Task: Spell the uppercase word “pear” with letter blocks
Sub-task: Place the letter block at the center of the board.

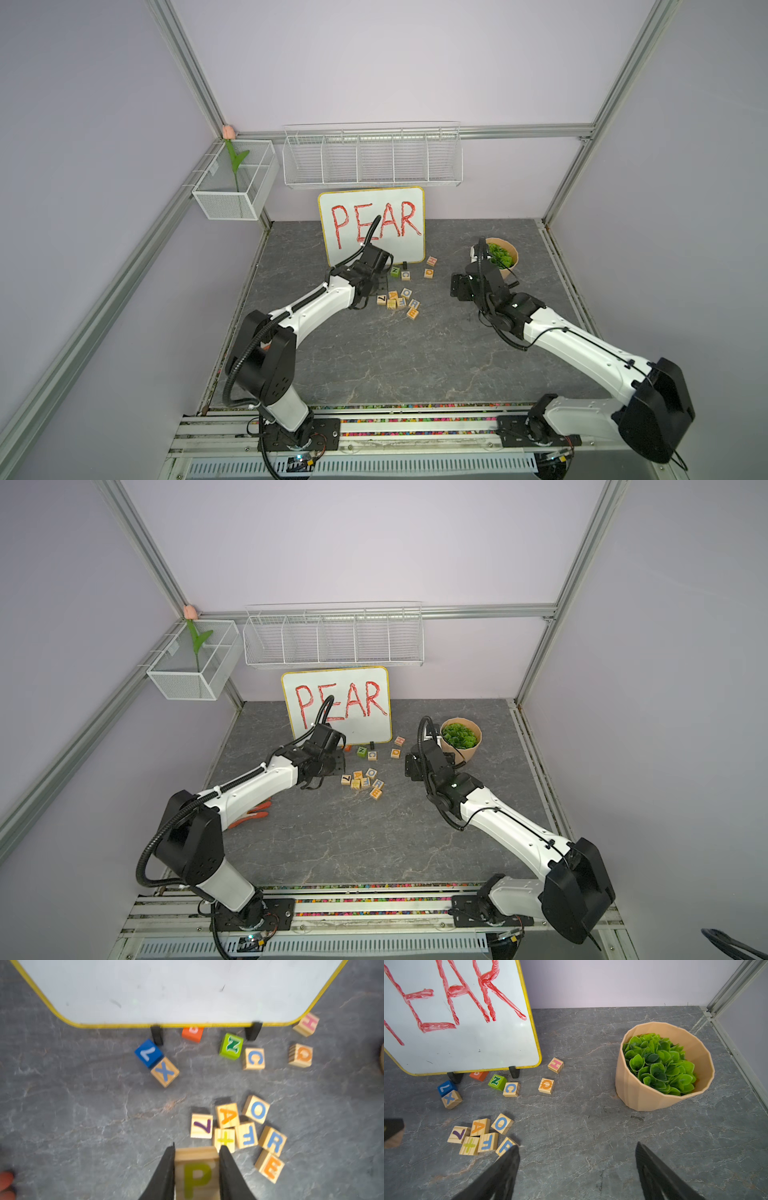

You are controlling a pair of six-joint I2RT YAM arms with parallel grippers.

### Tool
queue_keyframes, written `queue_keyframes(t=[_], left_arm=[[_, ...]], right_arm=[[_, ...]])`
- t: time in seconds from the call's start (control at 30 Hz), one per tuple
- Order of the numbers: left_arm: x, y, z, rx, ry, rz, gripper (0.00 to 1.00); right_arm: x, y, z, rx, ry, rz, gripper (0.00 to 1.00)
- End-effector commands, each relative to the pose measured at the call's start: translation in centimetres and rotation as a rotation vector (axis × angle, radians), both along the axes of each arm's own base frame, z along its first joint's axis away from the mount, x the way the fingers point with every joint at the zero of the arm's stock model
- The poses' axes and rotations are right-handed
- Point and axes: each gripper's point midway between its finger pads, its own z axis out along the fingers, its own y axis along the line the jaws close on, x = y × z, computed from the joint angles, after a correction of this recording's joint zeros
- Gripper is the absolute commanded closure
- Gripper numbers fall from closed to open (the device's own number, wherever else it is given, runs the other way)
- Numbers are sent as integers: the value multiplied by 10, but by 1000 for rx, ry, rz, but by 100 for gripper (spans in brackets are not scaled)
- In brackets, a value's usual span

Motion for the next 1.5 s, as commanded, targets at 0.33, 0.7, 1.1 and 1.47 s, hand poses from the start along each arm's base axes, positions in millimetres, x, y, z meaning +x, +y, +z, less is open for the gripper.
queue_keyframes(t=[0.33, 0.7, 1.1, 1.47], left_arm=[[-83, 41, -60, 8, 129, 13, 73], [-92, 39, -87, -9, 186, 18, 72], [-88, 40, -81, 13, 183, 22, 46], [-58, 17, -8, -44, 37, -64, 36]], right_arm=[[17, 17, 11, 35, -9, 14, 11], [18, 18, 8, 30, 6, 13, 11], [15, 10, 4, 6, 4, -9, 11], [13, 0, 4, -17, -3, -39, 11]])
